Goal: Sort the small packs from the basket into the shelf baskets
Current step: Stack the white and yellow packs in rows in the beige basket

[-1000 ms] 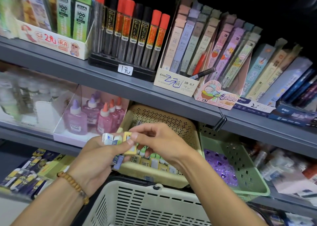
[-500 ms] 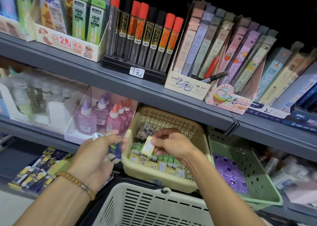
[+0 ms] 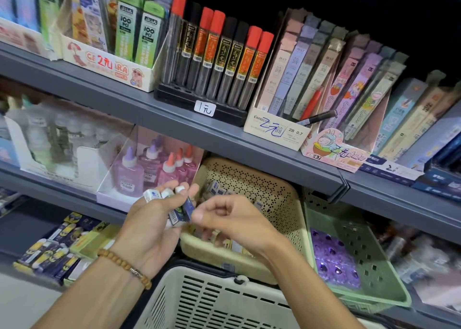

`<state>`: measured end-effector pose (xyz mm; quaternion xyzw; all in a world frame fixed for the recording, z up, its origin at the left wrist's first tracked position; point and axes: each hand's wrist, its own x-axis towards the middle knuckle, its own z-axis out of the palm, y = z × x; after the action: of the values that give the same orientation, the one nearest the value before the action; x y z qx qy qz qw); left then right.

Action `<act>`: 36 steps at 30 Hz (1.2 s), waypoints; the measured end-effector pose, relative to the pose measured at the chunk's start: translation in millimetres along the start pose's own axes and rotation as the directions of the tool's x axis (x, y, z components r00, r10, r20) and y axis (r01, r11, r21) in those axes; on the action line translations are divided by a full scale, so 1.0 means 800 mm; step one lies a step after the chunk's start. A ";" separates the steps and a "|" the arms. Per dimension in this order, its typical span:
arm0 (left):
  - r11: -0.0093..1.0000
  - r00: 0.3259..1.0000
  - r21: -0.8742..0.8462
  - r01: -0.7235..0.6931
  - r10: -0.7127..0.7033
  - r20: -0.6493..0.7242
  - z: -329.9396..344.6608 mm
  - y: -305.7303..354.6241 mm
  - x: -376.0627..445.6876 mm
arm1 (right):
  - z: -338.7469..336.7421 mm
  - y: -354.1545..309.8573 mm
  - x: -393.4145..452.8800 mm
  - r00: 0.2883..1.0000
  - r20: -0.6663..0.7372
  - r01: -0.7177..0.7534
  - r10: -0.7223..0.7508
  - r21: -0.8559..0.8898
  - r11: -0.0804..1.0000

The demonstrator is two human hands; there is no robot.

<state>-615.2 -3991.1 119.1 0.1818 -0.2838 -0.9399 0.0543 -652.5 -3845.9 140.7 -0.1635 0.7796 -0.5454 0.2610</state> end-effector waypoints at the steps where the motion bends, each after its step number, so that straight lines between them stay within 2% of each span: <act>1: 1.000 1.000 -0.011 -0.001 0.001 0.000 0.000 -0.002 0.000 | 0.004 -0.001 -0.002 1.000 -0.004 0.018 -0.018 0.000 1.000; 6: 1.000 1.000 0.019 -0.009 0.009 -0.009 0.000 -0.004 -0.001 | 0.013 0.001 -0.001 0.971 -0.177 0.167 -0.160 0.023 0.986; 8: 0.997 1.000 0.069 -0.015 0.016 -0.009 0.000 -0.002 -0.004 | 0.001 0.003 0.002 0.943 -0.300 0.177 -0.142 0.092 0.980; 10: 0.993 1.000 0.117 -0.014 0.017 -0.022 -0.002 0.000 -0.005 | -0.020 0.009 0.006 0.911 -0.409 0.135 -0.059 0.161 0.978; 12: 0.990 1.000 0.141 0.014 -0.013 -0.010 -0.002 0.003 -0.006 | -0.042 0.023 0.014 0.888 -0.458 0.043 0.048 0.186 0.982; 15: 0.974 0.996 0.220 0.063 -0.076 0.050 -0.002 0.005 -0.006 | -0.066 0.045 0.034 0.857 -0.477 -0.163 0.195 0.109 0.981; 19: 0.961 0.994 0.268 0.063 -0.084 0.069 -0.001 0.005 -0.005 | -0.079 0.054 0.058 0.869 -0.432 -0.297 0.241 -0.065 0.953; 23: 0.967 0.998 0.250 0.042 -0.054 0.041 -0.002 0.011 -0.004 | -0.064 0.060 0.077 0.895 -0.335 -0.332 0.294 -0.061 0.941; 28: 0.944 1.000 0.330 -0.028 0.031 -0.003 -0.002 0.007 -0.007 | -0.057 0.065 0.088 0.884 -0.402 -0.298 0.237 -0.095 0.950; 31: 0.940 0.997 0.338 -0.041 0.062 -0.052 -0.001 0.004 -0.008 | -0.049 0.046 0.068 0.904 -0.404 -0.189 0.141 -0.081 0.979; 34: 0.945 0.996 0.324 -0.043 0.067 -0.061 0.000 0.000 -0.008 | -0.032 0.019 0.034 0.982 -0.190 -0.023 0.014 -0.041 0.999; 36: 0.949 0.997 0.314 -0.039 0.056 -0.044 0.001 -0.002 -0.008 | -0.019 0.005 0.015 0.999 -0.042 0.031 -0.034 -0.067 0.997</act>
<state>-609.7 -3988.2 121.1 0.2059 -0.4319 -0.8764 0.0548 -670.9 -3839.6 138.6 -0.1729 0.7999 -0.5267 0.2297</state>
